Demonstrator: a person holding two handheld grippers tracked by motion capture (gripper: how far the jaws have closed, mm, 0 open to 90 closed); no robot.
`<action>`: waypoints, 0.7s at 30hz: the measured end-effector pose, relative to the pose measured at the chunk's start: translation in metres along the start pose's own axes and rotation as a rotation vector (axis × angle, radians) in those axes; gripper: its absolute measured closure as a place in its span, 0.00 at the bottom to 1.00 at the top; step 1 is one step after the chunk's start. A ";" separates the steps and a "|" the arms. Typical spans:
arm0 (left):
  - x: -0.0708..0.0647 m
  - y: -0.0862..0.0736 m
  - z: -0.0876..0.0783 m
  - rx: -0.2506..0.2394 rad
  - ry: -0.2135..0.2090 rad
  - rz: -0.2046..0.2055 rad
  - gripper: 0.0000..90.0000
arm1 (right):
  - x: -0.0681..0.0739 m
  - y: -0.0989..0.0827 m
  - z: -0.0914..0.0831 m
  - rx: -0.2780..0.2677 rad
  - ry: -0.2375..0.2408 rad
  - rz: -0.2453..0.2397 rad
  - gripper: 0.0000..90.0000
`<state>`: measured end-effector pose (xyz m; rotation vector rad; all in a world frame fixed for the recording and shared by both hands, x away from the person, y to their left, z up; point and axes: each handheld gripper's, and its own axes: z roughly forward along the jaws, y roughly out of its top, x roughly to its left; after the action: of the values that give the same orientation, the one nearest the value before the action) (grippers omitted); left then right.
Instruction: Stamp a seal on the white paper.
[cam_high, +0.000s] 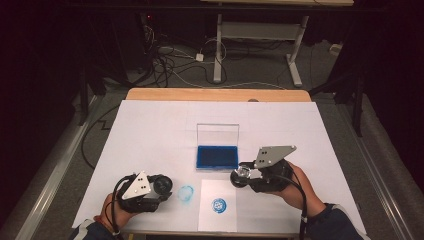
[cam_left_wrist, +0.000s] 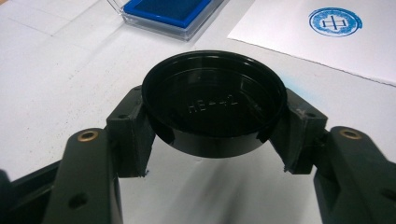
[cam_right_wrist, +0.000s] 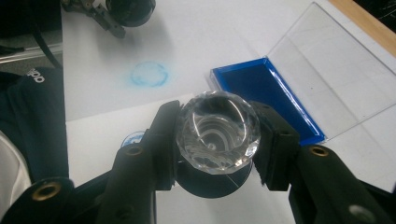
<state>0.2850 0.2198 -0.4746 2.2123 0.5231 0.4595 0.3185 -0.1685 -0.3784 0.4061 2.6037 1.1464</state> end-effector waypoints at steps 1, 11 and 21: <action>0.000 0.000 0.000 0.001 -0.001 0.001 0.41 | 0.000 0.000 -0.001 -0.005 -0.004 -0.001 0.63; -0.001 0.001 0.001 0.000 -0.006 0.000 0.41 | -0.001 0.002 -0.006 -0.019 -0.019 -0.005 0.63; -0.002 0.001 0.001 0.004 -0.006 0.005 0.41 | -0.001 0.003 -0.007 -0.024 -0.027 -0.005 0.63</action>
<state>0.2835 0.2178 -0.4748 2.2185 0.5161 0.4541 0.3169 -0.1718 -0.3712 0.4064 2.5636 1.1617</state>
